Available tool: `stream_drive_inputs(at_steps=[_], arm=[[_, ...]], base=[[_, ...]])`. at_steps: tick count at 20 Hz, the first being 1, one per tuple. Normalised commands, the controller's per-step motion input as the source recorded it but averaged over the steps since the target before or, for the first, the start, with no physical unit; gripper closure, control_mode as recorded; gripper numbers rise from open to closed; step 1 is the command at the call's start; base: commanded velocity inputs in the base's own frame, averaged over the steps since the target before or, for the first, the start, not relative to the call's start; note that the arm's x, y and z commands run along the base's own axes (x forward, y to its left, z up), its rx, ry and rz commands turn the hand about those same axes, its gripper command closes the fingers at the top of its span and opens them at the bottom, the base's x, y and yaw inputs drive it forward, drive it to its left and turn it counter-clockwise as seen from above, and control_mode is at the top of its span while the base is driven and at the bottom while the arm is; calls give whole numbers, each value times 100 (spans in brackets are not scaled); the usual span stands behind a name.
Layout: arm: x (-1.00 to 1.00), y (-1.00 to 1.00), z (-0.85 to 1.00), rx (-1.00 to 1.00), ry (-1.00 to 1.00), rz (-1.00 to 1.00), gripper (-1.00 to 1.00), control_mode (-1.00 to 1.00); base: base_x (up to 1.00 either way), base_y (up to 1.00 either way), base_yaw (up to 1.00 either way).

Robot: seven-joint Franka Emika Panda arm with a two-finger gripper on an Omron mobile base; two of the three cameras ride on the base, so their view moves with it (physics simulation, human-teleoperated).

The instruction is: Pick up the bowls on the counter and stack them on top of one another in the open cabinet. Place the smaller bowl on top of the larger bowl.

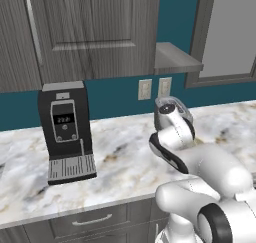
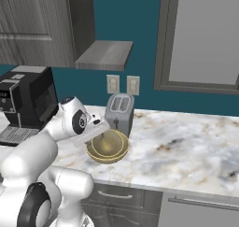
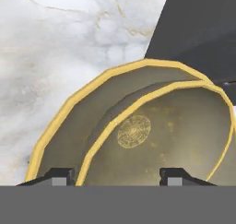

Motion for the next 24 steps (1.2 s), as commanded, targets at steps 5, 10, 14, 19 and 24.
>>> stream_drive_inputs(at_steps=[5,10,14,19,24], arm=[[-33,13,54,3,1,-3,-100,-100],[-50,5,48,12,0,-8,-100,-100],[-44,-38,32,28,-1,-18,-100,-100],[-30,-44,24,31,-6,-16,-100,-100],[-14,-55,7,27,-9,-15,-100,-100]], base=[[0,0,0],[0,0,0],[0,0,0],[0,0,0],[0,0,0]])
